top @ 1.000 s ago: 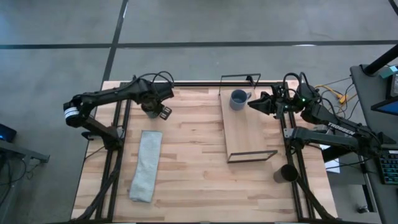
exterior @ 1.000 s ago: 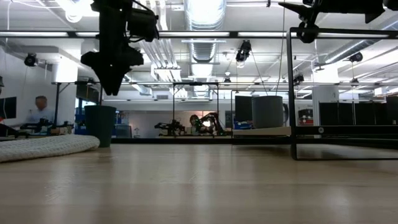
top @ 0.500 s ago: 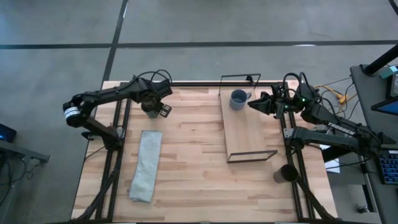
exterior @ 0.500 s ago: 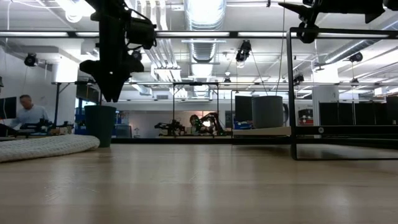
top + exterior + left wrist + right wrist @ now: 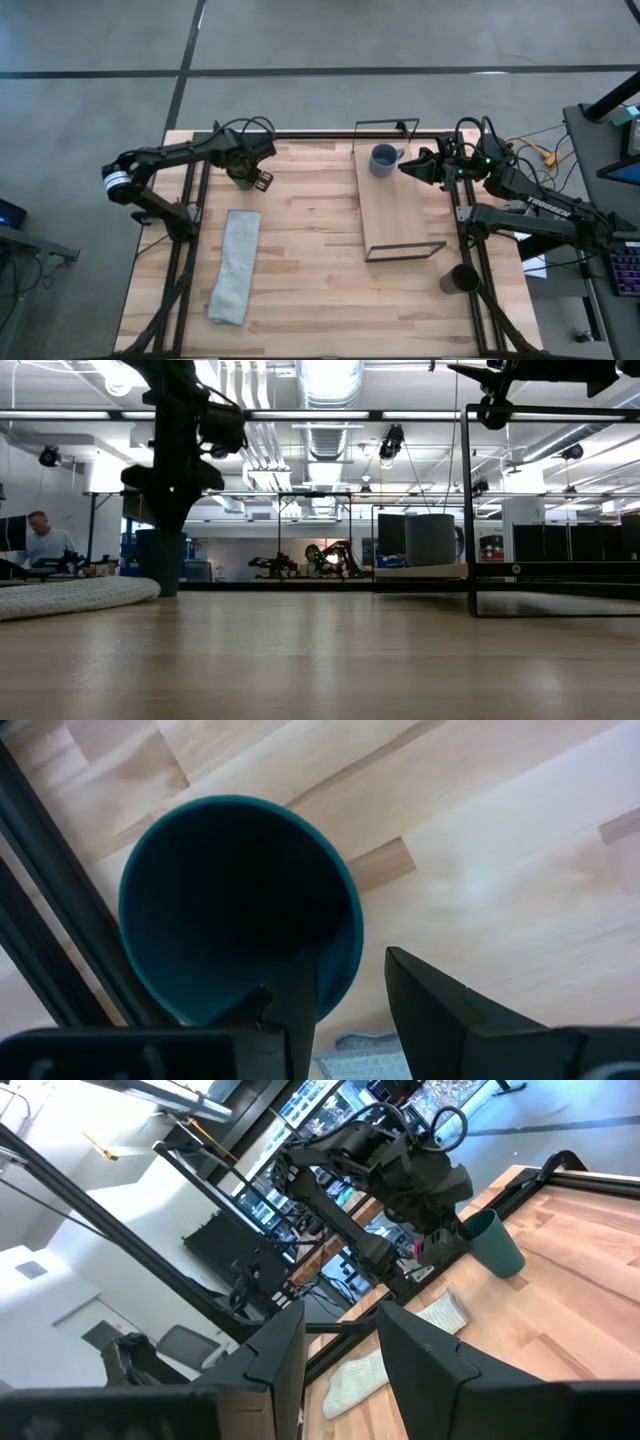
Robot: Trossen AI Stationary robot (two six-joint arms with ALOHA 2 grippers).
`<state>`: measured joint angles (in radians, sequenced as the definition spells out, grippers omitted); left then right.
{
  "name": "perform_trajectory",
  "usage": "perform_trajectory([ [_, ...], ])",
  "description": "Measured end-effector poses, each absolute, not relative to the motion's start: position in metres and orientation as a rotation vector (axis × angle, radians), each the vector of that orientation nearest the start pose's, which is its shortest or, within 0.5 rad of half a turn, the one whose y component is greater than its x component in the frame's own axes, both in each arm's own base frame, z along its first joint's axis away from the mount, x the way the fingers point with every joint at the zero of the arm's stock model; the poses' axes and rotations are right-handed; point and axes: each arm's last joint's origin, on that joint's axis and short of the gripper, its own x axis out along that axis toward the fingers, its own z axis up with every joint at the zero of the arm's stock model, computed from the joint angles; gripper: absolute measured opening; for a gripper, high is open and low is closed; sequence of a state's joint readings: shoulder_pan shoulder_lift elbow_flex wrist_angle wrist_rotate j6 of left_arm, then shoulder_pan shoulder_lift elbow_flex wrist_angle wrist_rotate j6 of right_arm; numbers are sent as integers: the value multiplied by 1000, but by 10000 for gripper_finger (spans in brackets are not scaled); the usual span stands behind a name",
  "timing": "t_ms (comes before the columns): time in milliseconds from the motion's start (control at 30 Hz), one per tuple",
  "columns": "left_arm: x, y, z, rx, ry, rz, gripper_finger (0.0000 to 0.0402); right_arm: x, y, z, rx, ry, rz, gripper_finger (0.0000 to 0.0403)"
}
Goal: Stack small to large cups/mugs on shelf
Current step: Put the blue cup on the shelf
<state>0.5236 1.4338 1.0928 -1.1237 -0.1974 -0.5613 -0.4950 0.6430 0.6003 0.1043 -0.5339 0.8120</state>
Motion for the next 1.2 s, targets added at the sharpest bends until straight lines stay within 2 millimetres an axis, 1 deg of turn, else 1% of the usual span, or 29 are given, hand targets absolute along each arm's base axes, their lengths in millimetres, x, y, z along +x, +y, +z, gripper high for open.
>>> perform_trajectory([
  [133, 212, 129, 242, -658, 1271, 973, 103, 138, -58, 317, 781, -35, 58, 123],
  [200, 213, 130, 242, -657, 1257, 969, 94, 138, -58, 317, 781, -35, 58, 123],
  [333, 215, 131, 242, -659, 1235, 960, 56, 138, -58, 317, 781, -35, 59, 123],
  [467, 216, 130, 242, -648, 1253, 901, 11, 138, -58, 317, 782, -35, 58, 123],
  [667, 217, 130, 244, -642, 1255, 874, 3, 138, -58, 317, 781, -35, 58, 123],
  [833, 225, 130, 260, -608, 1217, 755, 1, 138, -58, 317, 781, -35, 58, 123],
  [967, 236, 128, 281, -541, 1152, 691, 1, 138, -58, 317, 781, -35, 57, 123],
  [1100, 251, 123, 302, -451, 1057, 612, 1, 138, -58, 317, 781, -36, 56, 123],
  [1200, 264, 118, 314, -369, 1030, 538, 0, 138, -58, 317, 781, -36, 56, 123],
])
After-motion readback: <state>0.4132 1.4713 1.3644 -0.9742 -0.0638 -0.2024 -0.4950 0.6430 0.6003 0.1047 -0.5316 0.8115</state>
